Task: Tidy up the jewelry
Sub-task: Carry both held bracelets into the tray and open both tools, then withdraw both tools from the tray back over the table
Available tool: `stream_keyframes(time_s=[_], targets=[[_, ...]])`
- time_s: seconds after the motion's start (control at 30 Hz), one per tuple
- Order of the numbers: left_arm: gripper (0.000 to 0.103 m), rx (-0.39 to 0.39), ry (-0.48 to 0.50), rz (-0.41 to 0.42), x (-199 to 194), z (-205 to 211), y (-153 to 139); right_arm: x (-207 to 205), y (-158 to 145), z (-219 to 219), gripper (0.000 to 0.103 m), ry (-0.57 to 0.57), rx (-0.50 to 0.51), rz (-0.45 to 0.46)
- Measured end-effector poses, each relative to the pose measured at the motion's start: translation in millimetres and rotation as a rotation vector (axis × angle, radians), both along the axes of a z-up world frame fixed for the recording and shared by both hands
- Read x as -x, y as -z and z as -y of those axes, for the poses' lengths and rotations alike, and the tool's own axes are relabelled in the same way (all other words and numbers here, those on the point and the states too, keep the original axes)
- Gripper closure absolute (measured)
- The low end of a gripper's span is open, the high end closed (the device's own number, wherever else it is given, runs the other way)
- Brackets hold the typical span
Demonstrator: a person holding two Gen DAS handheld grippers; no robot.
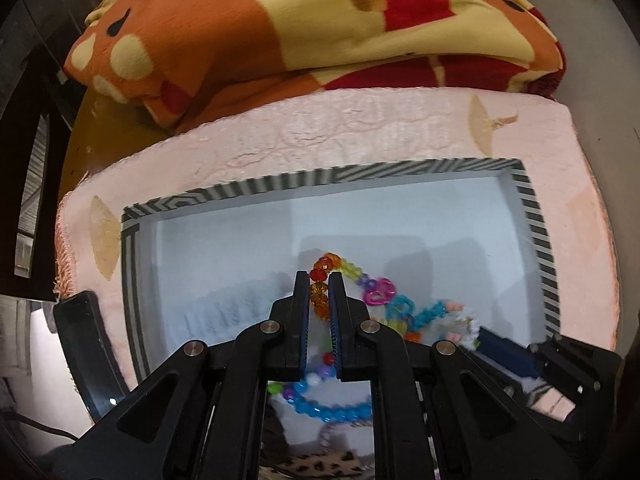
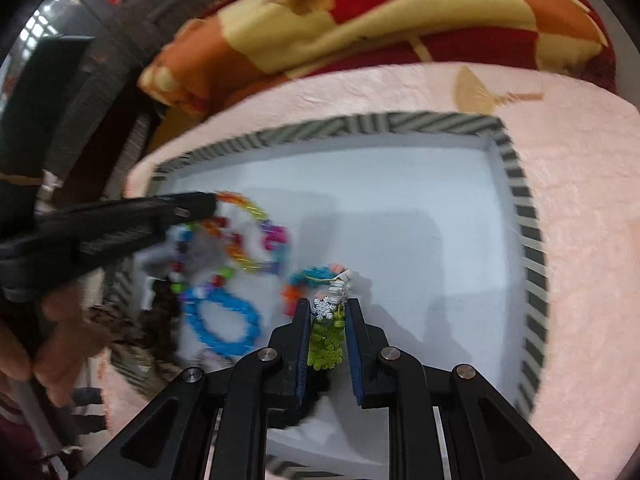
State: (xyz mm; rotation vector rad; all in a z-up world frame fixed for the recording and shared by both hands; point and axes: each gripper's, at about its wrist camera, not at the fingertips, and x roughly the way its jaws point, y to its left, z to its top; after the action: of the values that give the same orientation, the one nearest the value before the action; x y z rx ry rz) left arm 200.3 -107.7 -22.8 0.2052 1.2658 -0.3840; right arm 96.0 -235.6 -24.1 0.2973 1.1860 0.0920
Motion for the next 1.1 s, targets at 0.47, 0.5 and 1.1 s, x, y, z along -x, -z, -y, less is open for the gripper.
stream_keyframes(time_s=[0.47, 0.5, 1.1], targets=[[0.080, -0.020, -0.007, 0.032, 3, -3, -1, 26, -19, 12, 0.062, 0.031, 0.049, 0.016], [0.077, -0.015, -0.003, 0.032, 5, -3, -3, 31, -21, 14, 0.062, 0.038, 0.051, 0.019], [0.060, -0.056, -0.012, 0.190, 85, -18, -50, 98, -47, 6, 0.047, 0.132, 0.074, 0.075]])
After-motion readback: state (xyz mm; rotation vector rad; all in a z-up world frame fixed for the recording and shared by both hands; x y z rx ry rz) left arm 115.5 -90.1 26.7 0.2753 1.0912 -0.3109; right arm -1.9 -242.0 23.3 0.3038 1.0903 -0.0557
